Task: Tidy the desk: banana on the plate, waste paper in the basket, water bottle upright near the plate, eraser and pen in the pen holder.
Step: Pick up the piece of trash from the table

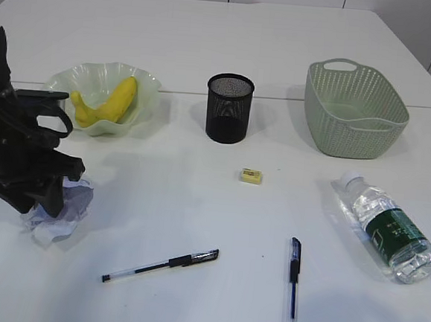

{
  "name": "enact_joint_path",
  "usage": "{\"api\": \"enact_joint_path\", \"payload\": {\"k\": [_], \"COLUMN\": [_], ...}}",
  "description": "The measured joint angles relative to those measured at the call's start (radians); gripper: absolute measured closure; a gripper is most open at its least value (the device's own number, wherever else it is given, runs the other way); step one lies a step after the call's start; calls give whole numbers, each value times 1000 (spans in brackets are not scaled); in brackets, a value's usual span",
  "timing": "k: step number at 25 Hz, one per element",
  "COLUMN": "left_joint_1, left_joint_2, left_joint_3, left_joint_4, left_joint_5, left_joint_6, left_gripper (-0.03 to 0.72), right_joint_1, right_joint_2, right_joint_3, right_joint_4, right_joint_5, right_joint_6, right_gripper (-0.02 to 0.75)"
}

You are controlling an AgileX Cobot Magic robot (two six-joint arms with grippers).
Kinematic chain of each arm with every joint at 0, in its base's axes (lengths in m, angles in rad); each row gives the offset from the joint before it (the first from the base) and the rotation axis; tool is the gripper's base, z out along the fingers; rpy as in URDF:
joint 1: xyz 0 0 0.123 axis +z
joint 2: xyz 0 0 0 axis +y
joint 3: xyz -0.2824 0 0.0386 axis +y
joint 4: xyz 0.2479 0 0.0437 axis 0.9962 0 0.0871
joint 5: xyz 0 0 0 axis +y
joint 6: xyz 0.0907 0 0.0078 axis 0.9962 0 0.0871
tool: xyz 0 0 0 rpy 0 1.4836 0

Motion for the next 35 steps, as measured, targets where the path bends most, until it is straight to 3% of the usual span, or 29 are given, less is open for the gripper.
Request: {"api": "enact_joint_path", "payload": {"k": [6,9,13,22,29,35], "left_joint_1": [0,-2,-2,-2,-2,-2], "left_joint_2": [0,0,-2,-202,-351,-422], "left_joint_3": [0,0,0,2,2,2], "left_joint_4": [38,71,123,114,-52,-260], "left_joint_5": [5,8,20,30,49,50], "left_joint_6": [0,0,0,55,208,383], "left_gripper": [617,683,697,700,700,700], "right_joint_1": [0,0,0,0,0,0], "right_joint_2": [0,0,0,0,0,7], "right_joint_3": [0,0,0,0,0,0], "right_joint_4": [0,0,0,0,36,110], "right_joint_5": [0,0,0,0,0,-11], "right_joint_6": [-1,-1,-2,-9,-47,-93], "right_gripper": [237,237,237,237,237,237]}}
